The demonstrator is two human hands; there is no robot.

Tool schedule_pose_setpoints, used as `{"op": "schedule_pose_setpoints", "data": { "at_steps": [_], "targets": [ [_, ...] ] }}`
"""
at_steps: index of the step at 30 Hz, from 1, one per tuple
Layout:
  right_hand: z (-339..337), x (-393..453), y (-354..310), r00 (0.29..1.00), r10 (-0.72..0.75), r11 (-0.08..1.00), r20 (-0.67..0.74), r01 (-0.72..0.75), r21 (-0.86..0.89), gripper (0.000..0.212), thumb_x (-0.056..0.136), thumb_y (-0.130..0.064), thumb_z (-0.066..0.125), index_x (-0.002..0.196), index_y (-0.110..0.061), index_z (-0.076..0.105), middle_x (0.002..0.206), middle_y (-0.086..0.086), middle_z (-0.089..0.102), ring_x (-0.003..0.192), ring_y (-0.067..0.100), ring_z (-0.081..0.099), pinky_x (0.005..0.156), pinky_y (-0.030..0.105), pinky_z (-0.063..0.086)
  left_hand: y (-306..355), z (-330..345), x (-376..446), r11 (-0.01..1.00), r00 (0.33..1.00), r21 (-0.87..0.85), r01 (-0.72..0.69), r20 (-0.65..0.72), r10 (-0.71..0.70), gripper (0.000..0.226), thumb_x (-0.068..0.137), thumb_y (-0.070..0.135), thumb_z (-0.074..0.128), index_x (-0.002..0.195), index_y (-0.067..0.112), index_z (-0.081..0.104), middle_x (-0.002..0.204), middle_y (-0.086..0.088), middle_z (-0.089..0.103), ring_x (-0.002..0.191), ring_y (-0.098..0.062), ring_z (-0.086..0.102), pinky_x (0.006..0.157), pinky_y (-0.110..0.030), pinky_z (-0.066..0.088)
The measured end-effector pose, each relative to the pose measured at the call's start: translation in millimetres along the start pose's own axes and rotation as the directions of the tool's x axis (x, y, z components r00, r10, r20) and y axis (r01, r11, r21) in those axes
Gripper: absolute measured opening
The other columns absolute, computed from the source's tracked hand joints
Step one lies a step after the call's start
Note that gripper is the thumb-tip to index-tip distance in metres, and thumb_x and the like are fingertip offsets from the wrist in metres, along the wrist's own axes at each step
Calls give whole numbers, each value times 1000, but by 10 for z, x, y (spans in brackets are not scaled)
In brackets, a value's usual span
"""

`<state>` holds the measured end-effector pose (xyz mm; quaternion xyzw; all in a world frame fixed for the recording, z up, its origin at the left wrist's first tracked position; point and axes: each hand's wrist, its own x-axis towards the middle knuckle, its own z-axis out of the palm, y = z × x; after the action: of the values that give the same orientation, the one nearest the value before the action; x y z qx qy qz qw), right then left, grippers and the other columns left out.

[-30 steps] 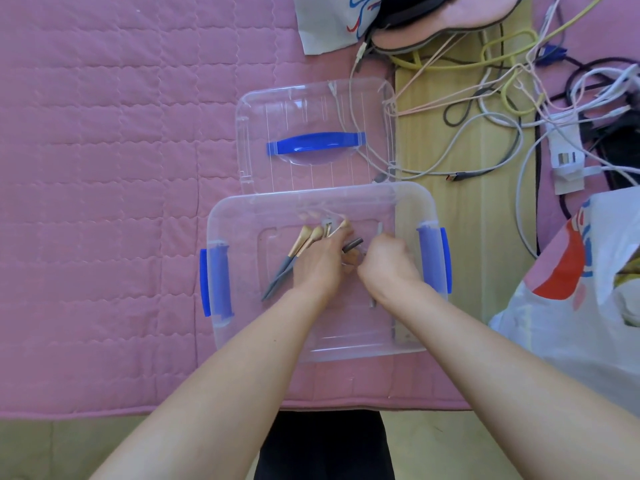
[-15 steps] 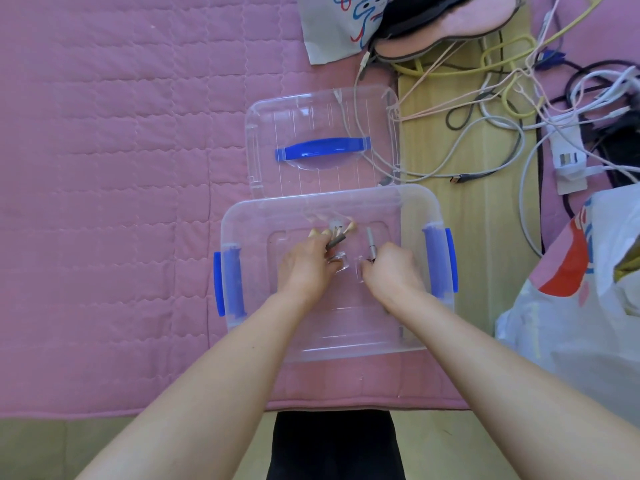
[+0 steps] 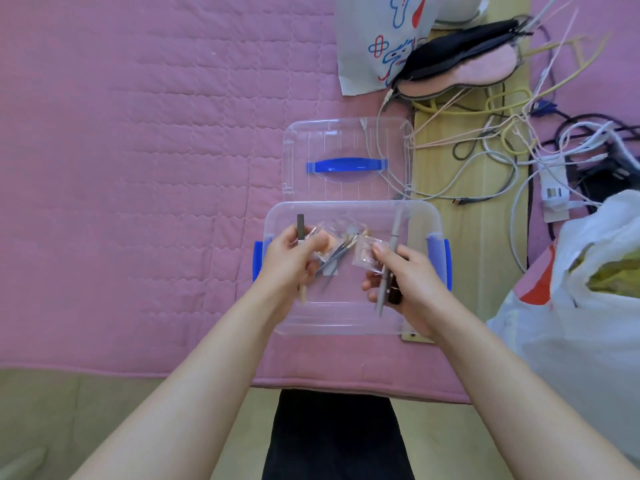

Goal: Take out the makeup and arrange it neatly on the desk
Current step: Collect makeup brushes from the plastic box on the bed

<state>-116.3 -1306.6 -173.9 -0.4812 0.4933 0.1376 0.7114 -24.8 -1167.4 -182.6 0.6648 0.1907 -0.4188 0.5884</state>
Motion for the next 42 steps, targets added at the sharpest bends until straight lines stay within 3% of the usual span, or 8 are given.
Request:
{"op": "schedule_pose_setpoints", "data": {
  "at_steps": [9,15,19,24,28,33,38,42],
  "targets": [
    [142,-999,-510,954,-147,989,261,148,18,20,97,-20,51,106,-7,63,68,6,61,57,19,46,44,21,34,400,15,-1085,909,992,-415,45,127,9,21,92,5,38,91,11,58,62,2,59,55,-14,45,52,-25,32],
    [264,-1651,-784,908,-138,988,395,154,-10,18,95,-6,48,98,-11,65,79,11,52,61,22,52,43,24,34,542,-80,-1843,830,996,-552,-77,-14,83,22,95,3,34,93,2,56,84,-10,71,61,-19,57,48,-24,38],
    [380,-2101,-793,882,-61,994,467,98,-55,22,92,-6,47,110,-7,61,84,9,58,68,25,57,49,27,41,545,-253,-2461,819,984,-546,-176,-115,135,20,93,2,38,102,5,55,99,-12,72,73,-22,66,50,-24,38],
    [609,-2694,-718,826,28,979,563,90,-181,17,93,-11,50,94,-13,66,83,9,60,72,25,59,53,29,43,357,-552,-3242,729,948,-615,-299,-282,150,20,90,1,41,99,8,57,89,-7,68,63,-17,56,47,-23,30],
    [900,-3095,-538,788,80,931,611,159,-327,16,93,-19,55,94,-7,66,82,11,55,69,23,55,50,27,39,121,-761,-3778,683,882,-607,-406,-455,119,5,95,11,50,93,8,53,74,-5,60,50,-16,45,37,-19,23],
    [1362,-3565,-184,717,75,732,693,432,-526,22,93,-21,58,98,1,58,73,12,46,69,24,46,50,30,39,-256,-1076,-4352,713,748,-501,-490,-662,49,10,94,15,57,86,9,52,65,-8,54,43,-17,39,37,-20,28],
    [1878,-3922,258,690,40,511,723,608,-608,17,91,-20,55,92,-3,55,62,-2,50,60,15,51,54,29,44,-749,-1475,-4818,737,589,-449,-505,-803,-85,11,94,18,58,87,9,55,63,-4,57,53,-18,55,43,-23,32],
    [2323,-4195,644,675,85,485,733,615,-622,15,91,-21,54,89,-7,56,57,-6,47,51,11,45,51,29,41,-1093,-1884,-5215,689,536,-485,-538,-828,-164,12,94,20,59,89,10,55,60,-1,62,71,-21,65,46,-25,33]
  ]
}}
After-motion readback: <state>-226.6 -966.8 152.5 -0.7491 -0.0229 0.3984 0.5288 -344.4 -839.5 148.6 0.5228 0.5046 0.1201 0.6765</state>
